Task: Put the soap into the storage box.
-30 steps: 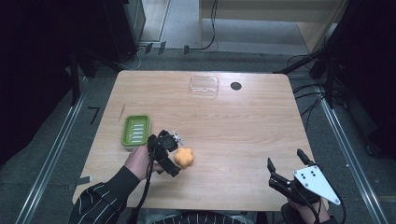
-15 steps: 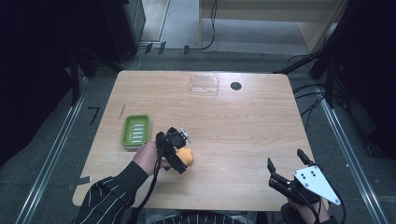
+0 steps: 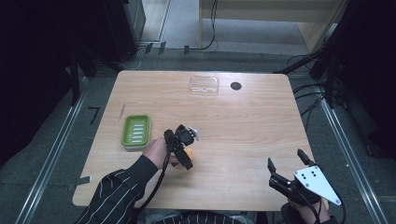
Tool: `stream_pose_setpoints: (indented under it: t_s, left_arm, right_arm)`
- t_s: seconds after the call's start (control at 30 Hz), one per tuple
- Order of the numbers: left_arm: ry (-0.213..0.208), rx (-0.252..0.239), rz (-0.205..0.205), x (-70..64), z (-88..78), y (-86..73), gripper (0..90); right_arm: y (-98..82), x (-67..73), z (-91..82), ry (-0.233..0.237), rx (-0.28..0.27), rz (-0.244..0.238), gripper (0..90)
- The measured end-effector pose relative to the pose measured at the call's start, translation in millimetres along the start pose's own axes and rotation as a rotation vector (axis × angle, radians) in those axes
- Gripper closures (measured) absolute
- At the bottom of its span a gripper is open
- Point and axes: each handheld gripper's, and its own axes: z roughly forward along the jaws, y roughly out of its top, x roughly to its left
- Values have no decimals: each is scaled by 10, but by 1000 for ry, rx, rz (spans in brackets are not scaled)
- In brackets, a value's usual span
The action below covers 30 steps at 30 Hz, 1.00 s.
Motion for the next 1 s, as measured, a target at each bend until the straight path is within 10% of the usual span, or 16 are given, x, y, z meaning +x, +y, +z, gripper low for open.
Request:
stream_pose_setpoints:
  t_s: [1.0]
  left_arm:
    - [13,95,8,14,205,88,136]
  right_arm:
    - [-2,-6,-4,-3,0,5,133]
